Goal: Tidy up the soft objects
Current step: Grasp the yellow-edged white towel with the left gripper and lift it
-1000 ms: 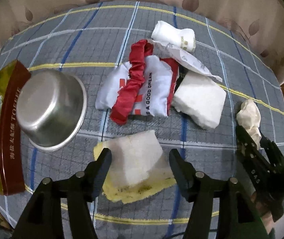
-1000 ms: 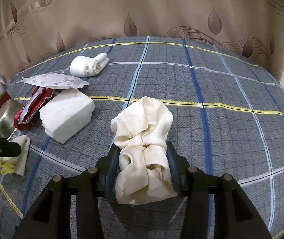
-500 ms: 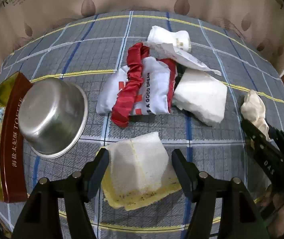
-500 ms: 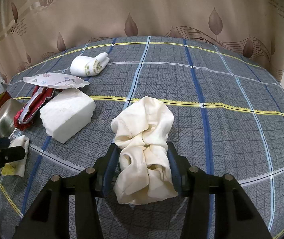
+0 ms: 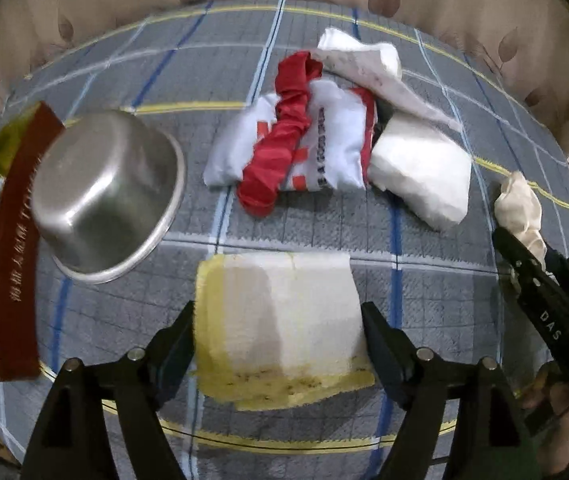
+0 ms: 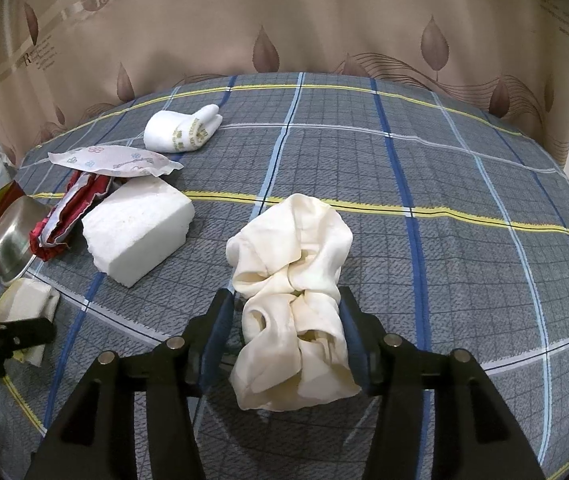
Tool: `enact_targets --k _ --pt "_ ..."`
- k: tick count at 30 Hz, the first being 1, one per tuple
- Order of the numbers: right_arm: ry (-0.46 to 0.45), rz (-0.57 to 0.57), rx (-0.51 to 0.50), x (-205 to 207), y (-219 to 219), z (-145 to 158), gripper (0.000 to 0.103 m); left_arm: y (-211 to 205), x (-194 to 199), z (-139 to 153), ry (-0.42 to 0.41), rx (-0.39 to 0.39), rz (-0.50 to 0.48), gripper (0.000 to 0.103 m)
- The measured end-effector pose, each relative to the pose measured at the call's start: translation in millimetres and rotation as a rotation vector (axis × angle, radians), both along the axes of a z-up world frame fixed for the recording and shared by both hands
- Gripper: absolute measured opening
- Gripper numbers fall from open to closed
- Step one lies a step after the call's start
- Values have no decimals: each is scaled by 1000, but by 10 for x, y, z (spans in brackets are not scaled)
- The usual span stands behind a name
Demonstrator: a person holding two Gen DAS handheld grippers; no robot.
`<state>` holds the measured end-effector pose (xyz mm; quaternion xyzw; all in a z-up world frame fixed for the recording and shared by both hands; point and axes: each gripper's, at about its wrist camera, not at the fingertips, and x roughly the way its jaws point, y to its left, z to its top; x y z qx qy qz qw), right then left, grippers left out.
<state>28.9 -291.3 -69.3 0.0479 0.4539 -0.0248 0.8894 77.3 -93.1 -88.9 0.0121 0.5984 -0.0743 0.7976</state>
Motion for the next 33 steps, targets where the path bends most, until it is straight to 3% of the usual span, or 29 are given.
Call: enact_targets --k 2,6,12,24,33 --pt "1 3 -1 5 10 1 51 -34 -5 -2 -11 22 -22 80" --pt "0 4 0 -3 -2 6 51 29 8 29 2 -30 10 77" --pt "0 4 -1 -2 4 5 51 70 -49 189 -12 -58 -28 69" --pt "1 5 -8 -3 8 -2 51 233 -442 431 -22 -19 -149 69" --pt "2 7 -13 3 15 -19 52 779 -640 568 -16 -1 -75 69"
